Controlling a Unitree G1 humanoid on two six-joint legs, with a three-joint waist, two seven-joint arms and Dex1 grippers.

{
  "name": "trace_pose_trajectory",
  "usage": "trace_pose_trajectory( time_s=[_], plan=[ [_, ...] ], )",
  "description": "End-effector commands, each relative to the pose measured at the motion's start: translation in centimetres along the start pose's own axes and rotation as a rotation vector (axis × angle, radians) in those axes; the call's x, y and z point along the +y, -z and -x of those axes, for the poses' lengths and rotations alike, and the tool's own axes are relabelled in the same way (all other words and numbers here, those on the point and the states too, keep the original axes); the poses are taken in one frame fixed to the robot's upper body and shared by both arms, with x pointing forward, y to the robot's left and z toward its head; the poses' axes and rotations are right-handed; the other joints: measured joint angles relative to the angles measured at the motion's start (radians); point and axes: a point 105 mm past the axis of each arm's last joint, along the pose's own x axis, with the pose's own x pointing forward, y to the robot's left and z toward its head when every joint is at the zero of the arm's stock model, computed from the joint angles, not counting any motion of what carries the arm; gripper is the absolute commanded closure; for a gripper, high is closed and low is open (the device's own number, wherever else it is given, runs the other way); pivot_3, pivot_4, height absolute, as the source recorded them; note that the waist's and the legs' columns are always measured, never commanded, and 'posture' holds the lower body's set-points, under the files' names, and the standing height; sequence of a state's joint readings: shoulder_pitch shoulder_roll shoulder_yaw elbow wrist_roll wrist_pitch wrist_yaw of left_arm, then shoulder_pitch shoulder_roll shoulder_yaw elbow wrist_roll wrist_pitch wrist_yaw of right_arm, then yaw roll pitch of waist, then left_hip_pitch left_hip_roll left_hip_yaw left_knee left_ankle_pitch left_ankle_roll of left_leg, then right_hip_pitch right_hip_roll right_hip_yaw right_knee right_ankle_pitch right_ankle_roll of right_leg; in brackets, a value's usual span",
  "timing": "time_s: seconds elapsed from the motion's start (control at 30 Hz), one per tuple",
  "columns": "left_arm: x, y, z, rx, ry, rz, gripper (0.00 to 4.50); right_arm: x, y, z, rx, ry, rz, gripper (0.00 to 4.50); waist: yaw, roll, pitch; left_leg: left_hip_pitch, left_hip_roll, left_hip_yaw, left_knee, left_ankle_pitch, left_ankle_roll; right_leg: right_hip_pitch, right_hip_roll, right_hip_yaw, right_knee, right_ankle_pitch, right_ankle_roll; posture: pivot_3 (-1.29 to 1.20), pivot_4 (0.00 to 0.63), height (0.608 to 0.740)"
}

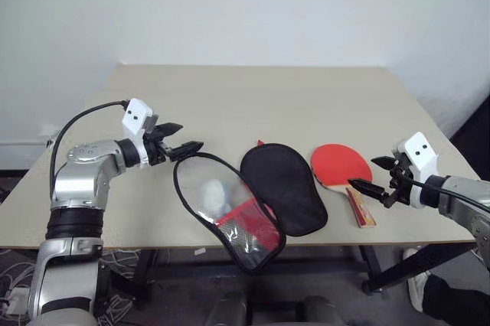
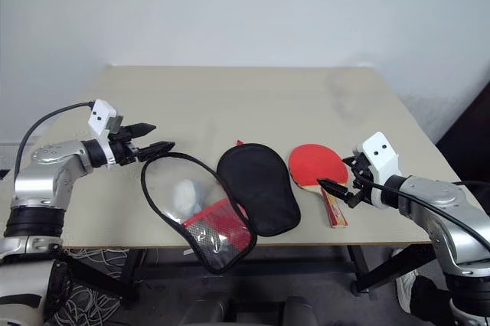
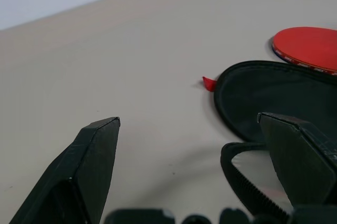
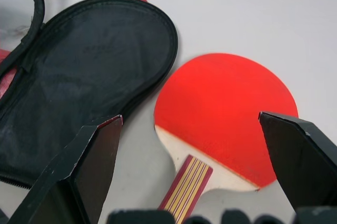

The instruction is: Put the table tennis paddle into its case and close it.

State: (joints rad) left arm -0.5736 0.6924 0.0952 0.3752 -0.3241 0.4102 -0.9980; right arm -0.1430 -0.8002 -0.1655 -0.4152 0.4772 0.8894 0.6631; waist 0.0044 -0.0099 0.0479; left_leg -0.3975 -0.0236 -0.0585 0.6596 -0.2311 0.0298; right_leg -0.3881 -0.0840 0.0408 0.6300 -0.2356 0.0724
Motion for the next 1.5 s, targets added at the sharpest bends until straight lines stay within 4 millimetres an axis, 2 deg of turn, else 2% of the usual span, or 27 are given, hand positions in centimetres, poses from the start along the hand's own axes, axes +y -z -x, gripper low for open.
trace_pose_trajectory(
  time_s=[0.03, 0.23, 0.4, 0.57, 0.67, 0.83, 1.0, 1.17, 1.27, 1.5],
  plan=[
    [0.0, -2.1, -0.3, -0.042, 0.019, -0.072, 0.05, -0.4, -1.4, 0.9, -0.053, 0.043, 0.030, 0.00, 0.000, 0.000, 0.000, 0.000, 0.000, 0.000, 0.000, 0.000, 0.000, 0.000, 0.000, 0.000, 0.000, 0.000, 0.000, 0.00, 0.000, 0.740],
    [-0.6, -2.7, 0.0, -0.040, 0.065, -0.100, 0.05, -0.2, -1.6, 1.0, -0.043, 0.026, 0.012, 0.00, -0.001, 0.000, 0.000, 0.000, 0.000, 0.001, 0.000, 0.000, 0.000, 0.000, 0.000, 0.001, 0.000, 0.000, 0.000, 0.00, 0.000, 0.740],
    [-1.3, -2.2, 0.8, -0.016, 0.097, -0.115, 0.05, -0.4, -1.1, 1.1, 0.002, -0.009, -0.024, 0.00, -0.001, 0.000, 0.000, 0.000, 0.000, 0.001, 0.000, 0.000, 0.000, 0.000, 0.000, 0.001, 0.000, 0.000, 0.000, 0.00, 0.000, 0.740],
    [-2.5, -3.5, 2.3, -0.032, 0.173, -0.116, 0.05, -0.4, -0.7, 0.1, 0.042, -0.015, -0.061, 0.00, -0.002, 0.000, 0.000, 0.000, 0.001, 0.000, 0.000, 0.000, 0.000, -0.001, 0.000, 0.001, 0.000, 0.000, 0.000, 0.00, 0.000, 0.740],
    [-3.2, -4.1, 3.1, -0.031, 0.216, -0.131, 0.05, -0.8, 0.5, -0.8, 0.106, 0.031, -0.130, 0.00, -0.005, 0.000, 0.000, 0.000, 0.001, 0.000, -0.001, 0.000, 0.000, -0.001, 0.000, 0.001, 0.000, 0.000, -0.001, 0.00, 0.000, 0.740],
    [-3.0, -4.8, 3.3, -0.033, 0.222, -0.164, 0.05, -0.4, 3.0, -2.6, 0.213, 0.114, -0.198, 0.00, -0.005, 0.000, 0.000, 0.000, 0.001, 0.000, -0.001, 0.000, 0.000, -0.001, 0.000, 0.001, 0.000, -0.001, -0.003, 0.00, 0.000, 0.740],
    [-2.8, -4.9, 2.9, -0.039, 0.225, -0.173, 0.05, -0.1, 4.9, -4.1, 0.250, 0.196, -0.243, 0.00, -0.005, 0.000, 0.000, 0.000, 0.001, 0.000, -0.001, 0.000, 0.000, -0.001, 0.001, 0.001, 0.001, 0.000, -0.001, 0.00, 0.000, 0.740],
    [-2.7, -4.6, 2.5, -0.035, 0.221, -0.184, 0.05, -0.8, 6.3, -4.7, 0.259, 0.283, -0.284, 0.00, -0.005, 0.001, 0.000, 0.000, 0.000, 0.001, -0.001, 0.000, 0.000, -0.001, 0.000, 0.001, 0.001, 0.000, 0.000, 0.00, 0.000, 0.740],
    [-2.7, -4.5, 2.3, -0.037, 0.223, -0.182, 0.00, -1.2, 6.8, -4.6, 0.263, 0.332, -0.299, 0.61, -0.006, 0.000, 0.000, 0.001, 0.001, 0.001, -0.001, 0.000, 0.000, -0.001, 0.001, 0.001, 0.001, 0.000, 0.000, 0.00, 0.000, 0.740],
    [-2.6, -4.4, 2.2, -0.038, 0.222, -0.184, 0.00, -1.3, 7.0, -4.3, 0.259, 0.347, -0.320, 2.94, -0.005, 0.000, 0.000, 0.001, 0.000, 0.001, -0.001, 0.000, 0.000, 0.000, 0.001, 0.001, 0.001, 0.000, 0.000, 0.00, 0.000, 0.740]
  ],
)
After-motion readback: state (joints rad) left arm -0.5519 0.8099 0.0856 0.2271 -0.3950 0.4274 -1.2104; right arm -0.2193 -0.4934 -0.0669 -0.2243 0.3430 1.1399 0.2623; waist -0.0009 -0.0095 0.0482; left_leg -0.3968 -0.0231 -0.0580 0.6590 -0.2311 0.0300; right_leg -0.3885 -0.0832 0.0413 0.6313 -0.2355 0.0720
